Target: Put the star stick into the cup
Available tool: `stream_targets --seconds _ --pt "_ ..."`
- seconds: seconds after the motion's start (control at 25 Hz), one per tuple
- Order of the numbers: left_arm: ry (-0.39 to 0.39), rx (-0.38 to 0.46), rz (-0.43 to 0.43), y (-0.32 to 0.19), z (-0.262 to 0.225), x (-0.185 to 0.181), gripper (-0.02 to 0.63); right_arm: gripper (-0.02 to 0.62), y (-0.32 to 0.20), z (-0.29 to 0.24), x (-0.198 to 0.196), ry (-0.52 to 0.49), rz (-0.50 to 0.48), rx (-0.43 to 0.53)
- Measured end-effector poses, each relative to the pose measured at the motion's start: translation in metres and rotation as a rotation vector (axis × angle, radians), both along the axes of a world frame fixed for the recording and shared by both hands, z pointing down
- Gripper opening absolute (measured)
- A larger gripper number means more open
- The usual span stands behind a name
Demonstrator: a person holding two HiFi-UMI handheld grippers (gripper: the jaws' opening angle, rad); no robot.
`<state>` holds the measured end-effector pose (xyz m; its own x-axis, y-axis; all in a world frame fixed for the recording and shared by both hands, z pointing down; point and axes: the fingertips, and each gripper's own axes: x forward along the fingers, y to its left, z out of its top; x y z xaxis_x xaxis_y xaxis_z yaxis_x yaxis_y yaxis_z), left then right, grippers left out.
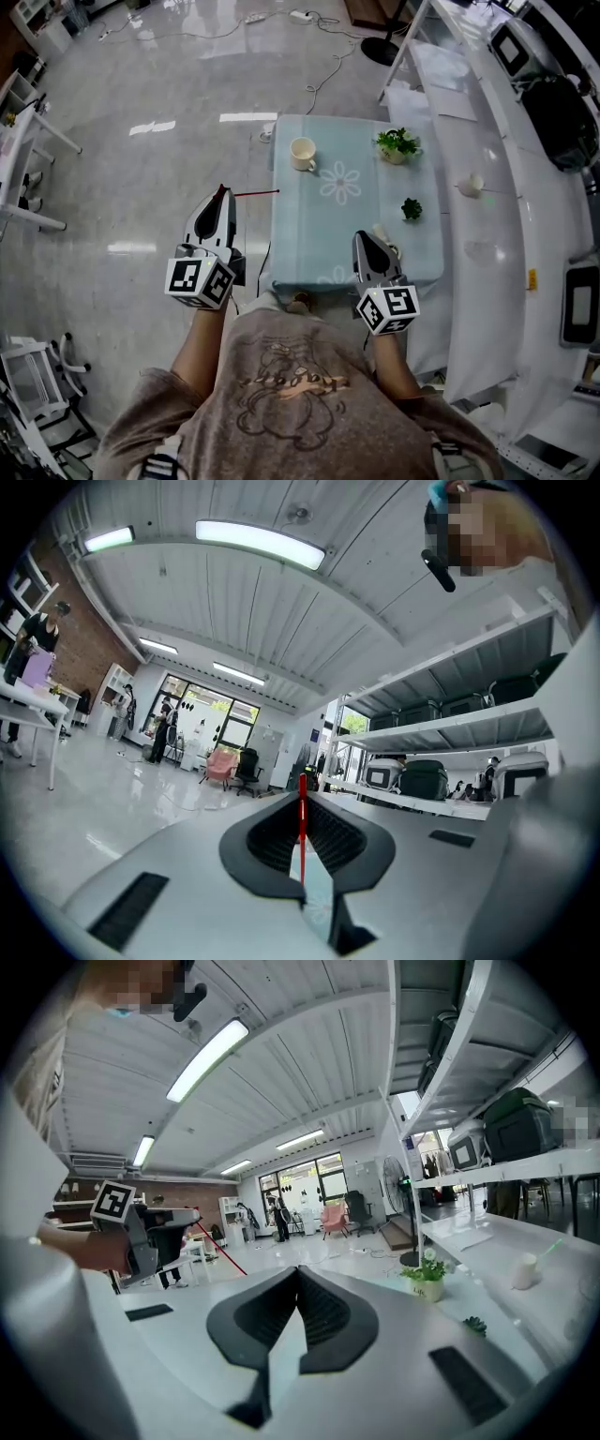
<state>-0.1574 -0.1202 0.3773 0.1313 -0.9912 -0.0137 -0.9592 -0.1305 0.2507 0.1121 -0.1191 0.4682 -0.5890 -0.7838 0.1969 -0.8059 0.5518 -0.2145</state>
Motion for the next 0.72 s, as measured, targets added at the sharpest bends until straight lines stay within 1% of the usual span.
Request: stream_targets --seconds 0.28,0.44,0.64,0.72 --pt "-0.008 -0.011 0.056 -0.051 0.003 0.005 0.032 0.002 -0.026 0.003 0.002 -0.011 0.045 -0.02" --pt "-0.015 -0.03 0.093 -0.086 0.008 0.007 0.032 0.002 -0.045 0.003 0.001 -0.02 0.079 -0.025" --pt "-0.022 -0.017 0.152 -0.132 0.021 0.008 0.032 0.002 -0.064 0.004 -0.002 -0.013 0.128 -0.032" --pt "-0.02 -0.025 0.165 -0.15 0.027 0.011 0.032 0.002 -0.069 0.007 -0.002 -0.01 0.141 -0.038"
